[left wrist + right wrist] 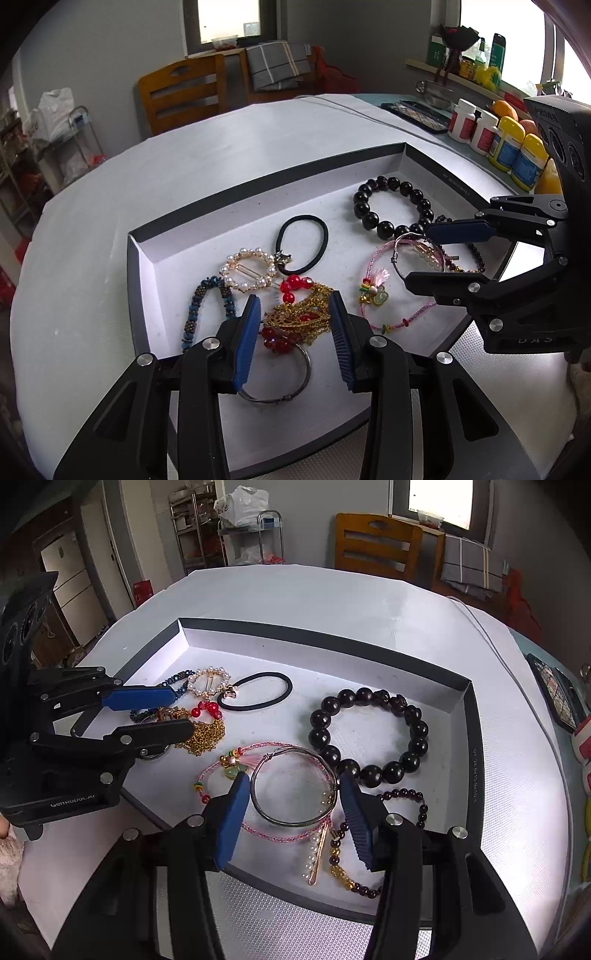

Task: Organize jewelry

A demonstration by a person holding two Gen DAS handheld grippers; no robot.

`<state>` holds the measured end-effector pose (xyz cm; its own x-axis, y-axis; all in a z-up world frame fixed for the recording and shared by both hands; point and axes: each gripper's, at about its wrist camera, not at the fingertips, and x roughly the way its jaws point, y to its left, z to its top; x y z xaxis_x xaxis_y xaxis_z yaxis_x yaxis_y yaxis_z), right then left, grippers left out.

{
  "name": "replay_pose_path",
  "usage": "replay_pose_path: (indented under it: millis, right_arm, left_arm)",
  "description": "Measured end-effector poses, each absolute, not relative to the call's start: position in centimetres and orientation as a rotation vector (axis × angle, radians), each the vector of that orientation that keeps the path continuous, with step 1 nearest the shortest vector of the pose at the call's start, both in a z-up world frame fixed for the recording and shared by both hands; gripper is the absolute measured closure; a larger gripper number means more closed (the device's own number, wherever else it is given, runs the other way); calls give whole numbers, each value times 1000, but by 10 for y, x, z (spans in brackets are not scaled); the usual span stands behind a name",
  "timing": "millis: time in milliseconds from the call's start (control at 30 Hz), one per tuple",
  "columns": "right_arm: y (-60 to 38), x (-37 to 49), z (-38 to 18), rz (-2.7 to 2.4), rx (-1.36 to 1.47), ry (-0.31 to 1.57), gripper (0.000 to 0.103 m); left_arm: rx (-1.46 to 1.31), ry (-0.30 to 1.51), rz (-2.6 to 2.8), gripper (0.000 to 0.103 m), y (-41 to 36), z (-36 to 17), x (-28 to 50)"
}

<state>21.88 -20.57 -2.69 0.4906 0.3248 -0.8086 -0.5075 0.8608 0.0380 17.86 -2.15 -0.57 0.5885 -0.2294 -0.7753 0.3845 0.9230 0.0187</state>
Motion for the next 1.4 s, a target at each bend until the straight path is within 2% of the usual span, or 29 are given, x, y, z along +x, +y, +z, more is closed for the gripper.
replay_pose_path:
  millis: [67, 233, 500, 633, 733, 800, 833, 933, 1067, 1400]
  right_arm:
    - [-206, 219, -27, 510, -218, 928, 53]
    - [-206, 219, -26, 507, -219, 922, 53]
    - [-218, 208, -14, 483, -210, 887, 53]
    - [-229, 199, -4, 465, -191, 860, 45]
    - [-238, 193, 1, 453, -178, 848, 34]
    - [-243, 193, 2, 434, -165, 851, 32]
    - [-246, 193, 3, 424, -157, 852, 31]
    - [-256, 186, 8, 417, -128, 835, 19]
    - [-267, 167, 17, 402, -98, 795, 7]
    - [-266, 115, 3, 320, -118, 713, 6]
  left_arm:
    - [190, 867, -357, 54, -21, -5, 179]
    - [185, 864, -352, 54, -20, -4, 179]
    - [183, 838, -346, 47, -16, 7, 171]
    - [177, 824, -346, 40, -14, 13, 166]
    - [184, 823, -352, 39, -15, 15, 163]
    - [177, 824, -344, 34, -15, 15, 162]
    - [171, 824, -340, 27, -14, 16, 161]
    - [165, 818, -328, 24, -12, 22, 153]
    - [173, 772, -300, 11, -9, 32, 126]
    - [128, 723, -209, 7, 0, 18, 70]
